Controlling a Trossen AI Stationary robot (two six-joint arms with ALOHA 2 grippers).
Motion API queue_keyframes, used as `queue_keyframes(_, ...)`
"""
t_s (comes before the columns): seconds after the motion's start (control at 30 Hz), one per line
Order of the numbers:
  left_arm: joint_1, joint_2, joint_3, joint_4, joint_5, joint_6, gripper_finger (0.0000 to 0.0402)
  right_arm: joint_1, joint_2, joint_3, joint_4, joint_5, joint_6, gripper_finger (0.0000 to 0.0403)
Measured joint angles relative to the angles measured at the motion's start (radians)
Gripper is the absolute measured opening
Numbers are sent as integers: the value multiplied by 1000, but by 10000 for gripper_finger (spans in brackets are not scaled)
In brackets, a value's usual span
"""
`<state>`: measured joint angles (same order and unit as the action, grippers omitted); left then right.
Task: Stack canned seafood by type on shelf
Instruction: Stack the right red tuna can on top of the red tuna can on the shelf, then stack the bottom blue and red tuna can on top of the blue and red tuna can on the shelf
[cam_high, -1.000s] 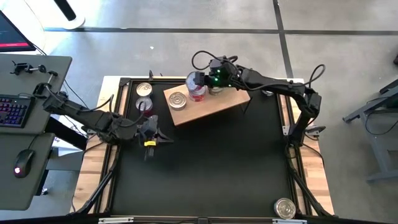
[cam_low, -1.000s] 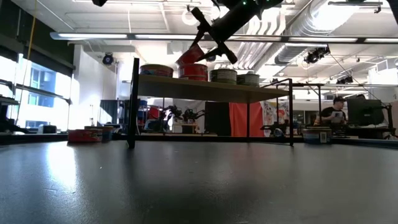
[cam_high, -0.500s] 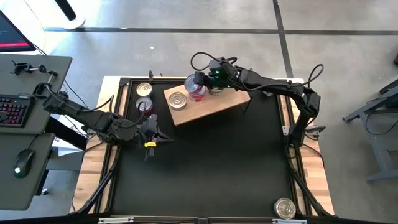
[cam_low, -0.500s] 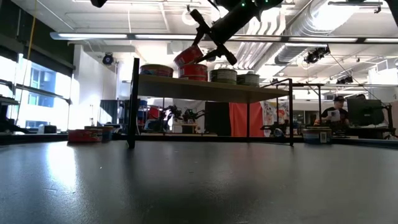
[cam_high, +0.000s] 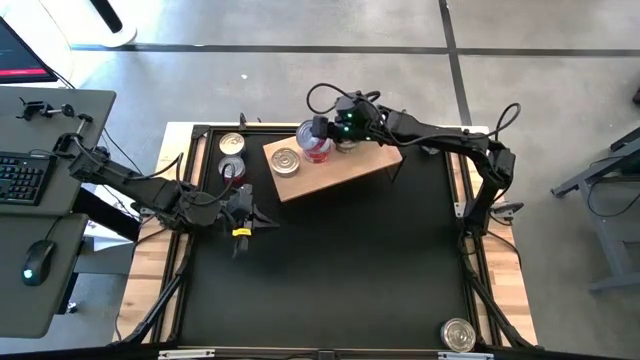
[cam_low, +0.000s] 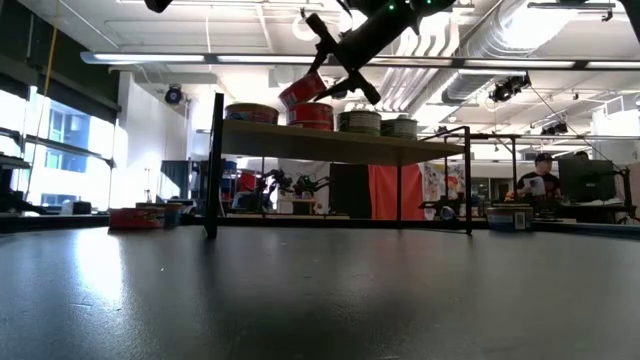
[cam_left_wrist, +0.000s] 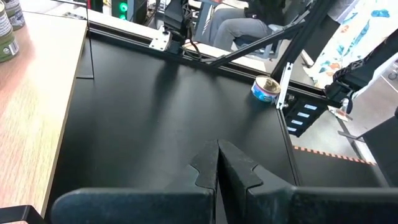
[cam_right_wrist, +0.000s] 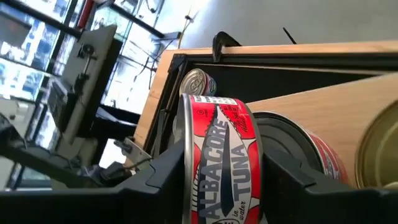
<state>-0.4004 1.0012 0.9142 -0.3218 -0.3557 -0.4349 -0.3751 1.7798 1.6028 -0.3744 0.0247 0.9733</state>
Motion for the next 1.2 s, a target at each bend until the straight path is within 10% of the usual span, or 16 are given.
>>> queue_keyframes(1.2,0,0,0,-52,1,-8,0,-25,-42,-2,-74,27,-14,246)
